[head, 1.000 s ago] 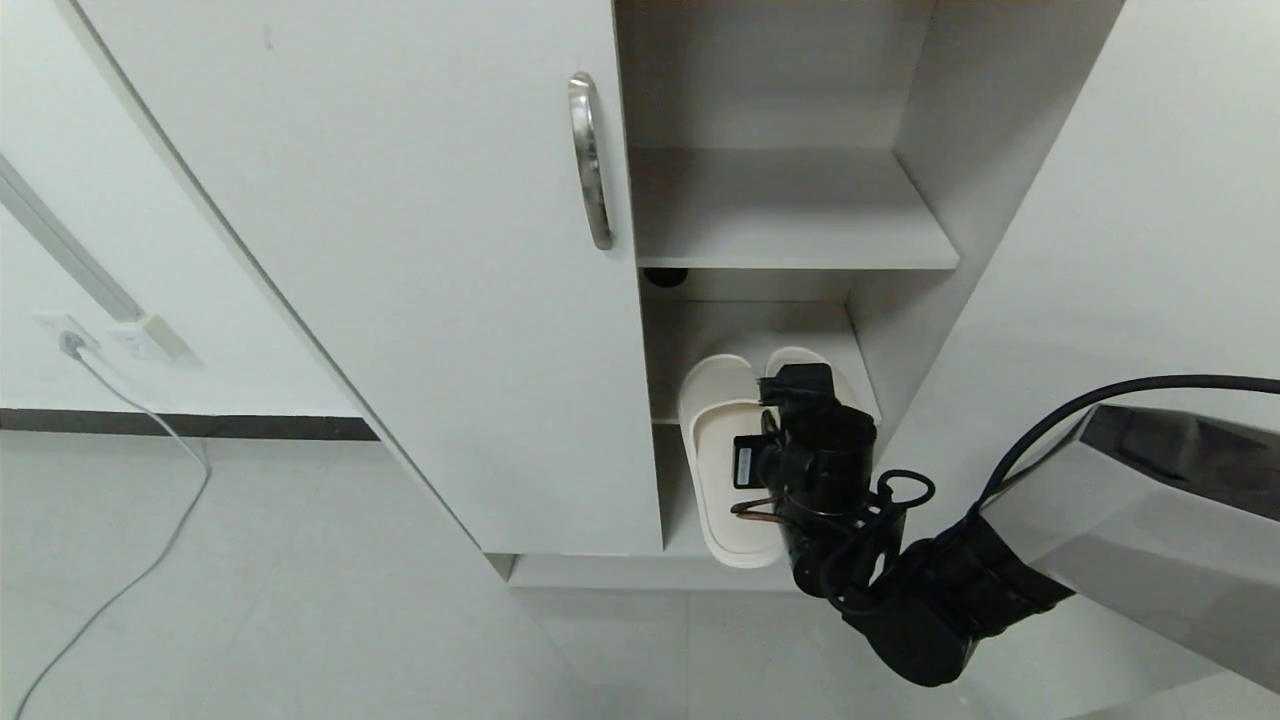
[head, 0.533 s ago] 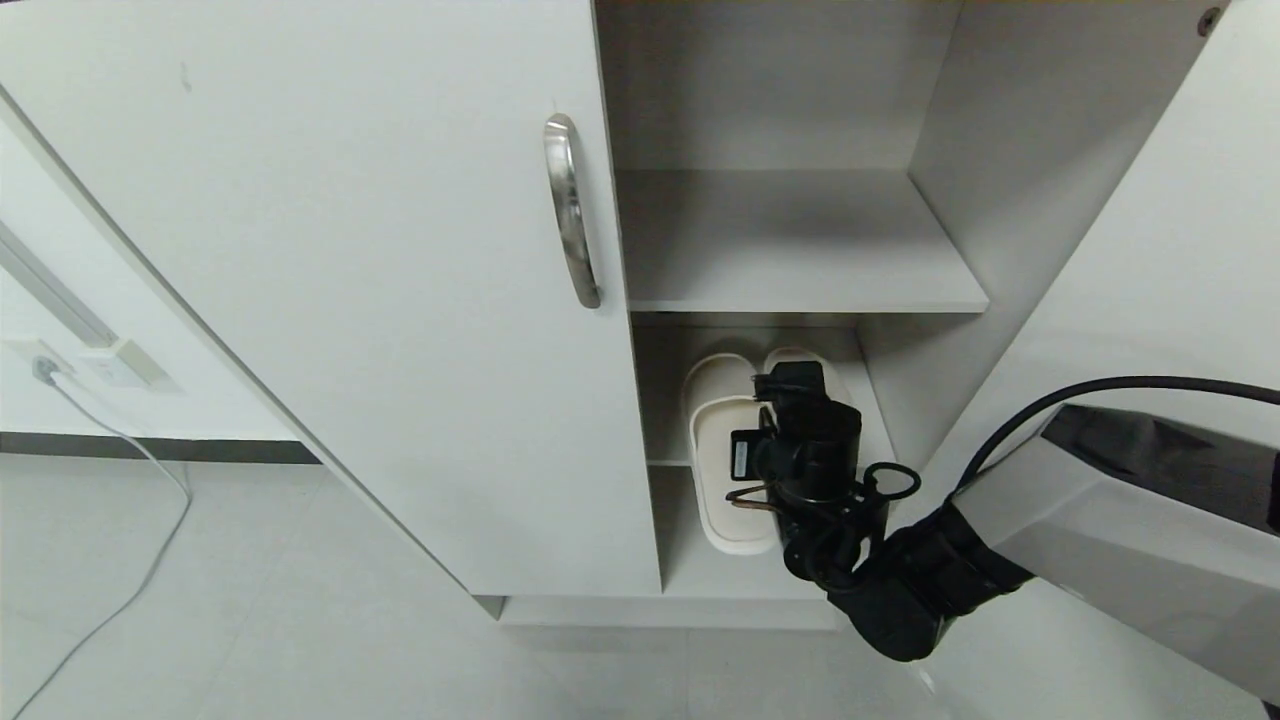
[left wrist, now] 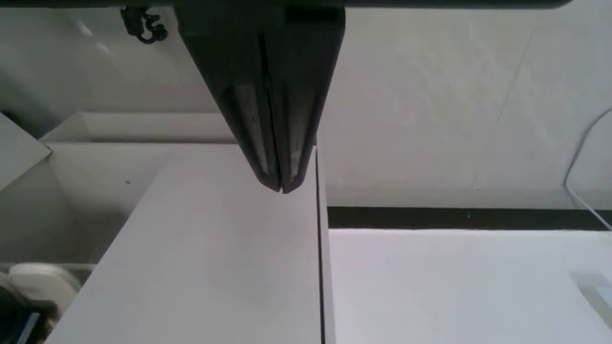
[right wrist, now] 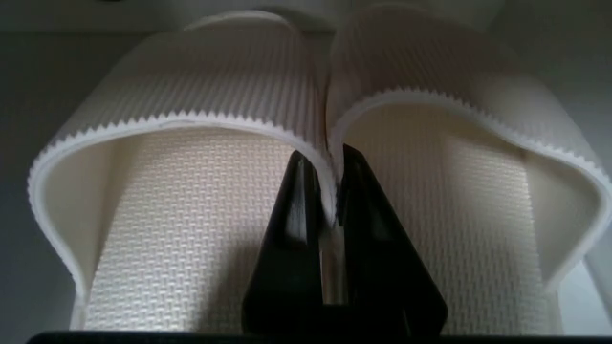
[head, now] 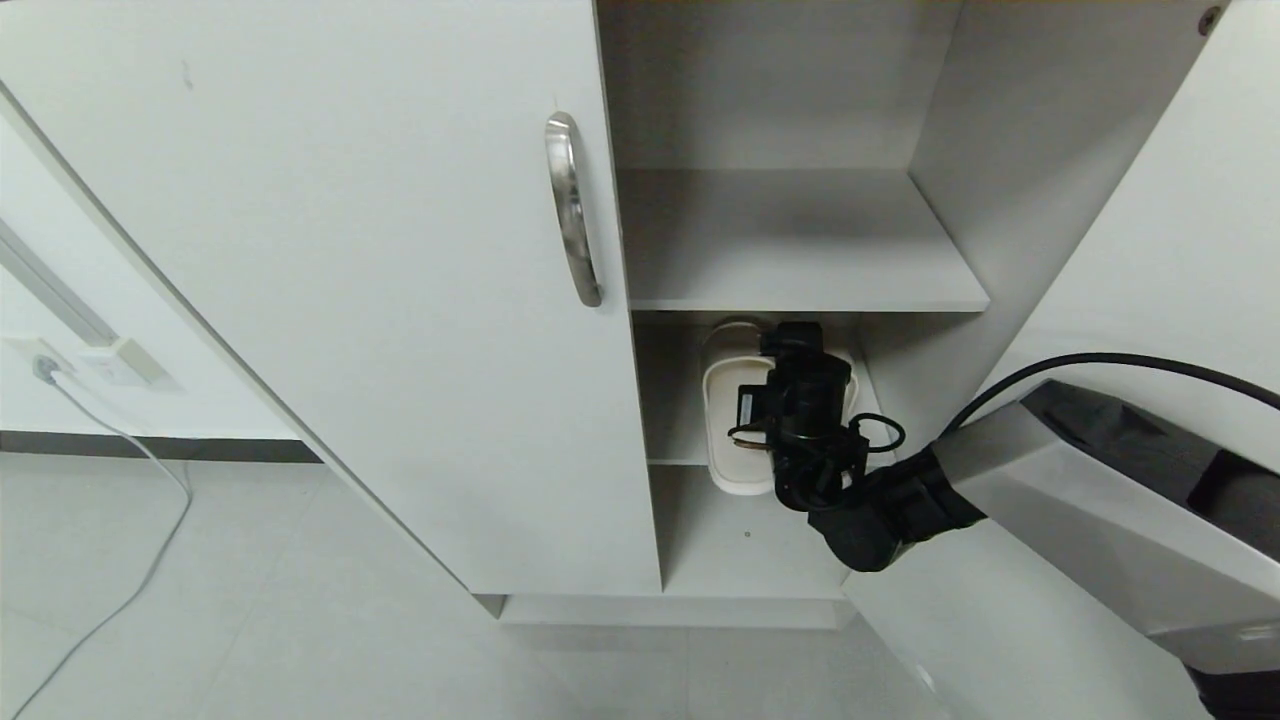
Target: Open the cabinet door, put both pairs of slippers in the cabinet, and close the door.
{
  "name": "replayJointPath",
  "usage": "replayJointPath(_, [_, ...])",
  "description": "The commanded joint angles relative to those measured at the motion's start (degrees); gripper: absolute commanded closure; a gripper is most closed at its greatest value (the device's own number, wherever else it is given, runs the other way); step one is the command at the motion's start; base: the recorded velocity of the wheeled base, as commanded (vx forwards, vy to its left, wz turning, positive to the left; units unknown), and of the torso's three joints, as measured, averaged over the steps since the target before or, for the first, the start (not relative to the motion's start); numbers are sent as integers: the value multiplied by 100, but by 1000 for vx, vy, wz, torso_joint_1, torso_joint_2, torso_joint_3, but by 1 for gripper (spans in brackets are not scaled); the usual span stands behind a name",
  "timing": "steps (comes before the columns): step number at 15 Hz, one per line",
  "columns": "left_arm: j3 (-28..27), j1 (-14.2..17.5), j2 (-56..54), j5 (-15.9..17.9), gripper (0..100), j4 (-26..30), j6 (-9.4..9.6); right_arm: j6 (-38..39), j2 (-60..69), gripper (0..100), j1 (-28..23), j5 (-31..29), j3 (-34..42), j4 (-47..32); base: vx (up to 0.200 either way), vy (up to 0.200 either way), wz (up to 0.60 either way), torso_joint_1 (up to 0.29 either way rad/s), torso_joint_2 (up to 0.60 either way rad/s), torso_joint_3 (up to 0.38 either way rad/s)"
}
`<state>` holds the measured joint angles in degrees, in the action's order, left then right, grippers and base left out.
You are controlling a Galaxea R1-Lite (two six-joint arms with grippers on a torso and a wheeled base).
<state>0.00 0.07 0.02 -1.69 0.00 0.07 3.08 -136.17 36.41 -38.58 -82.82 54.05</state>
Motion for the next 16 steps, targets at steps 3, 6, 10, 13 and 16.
replayJointPath(3, [0,1,-2,2,100,0,-16,43,-402,100,-126,44,-639,-193,0,0,0,0,0,0])
replayJointPath(6, [0,1,-2,2,100,-9,-16,43,-428,100,-134,211,-647,-193,0,0,0,0,0,0])
replayJointPath(10, [0,1,-2,2,100,0,-16,43,-437,100,-152,228,-656,-264,0,0,0,0,0,0])
replayJointPath(13, [0,1,-2,2,100,-9,-16,43,-472,100,-178,237,-656,-264,0,0,0,0,0,0])
replayJointPath(16, [0,1,-2,2,100,0,-16,52,-498,0,-187,237,-586,-246,0,0,0,0,0,0])
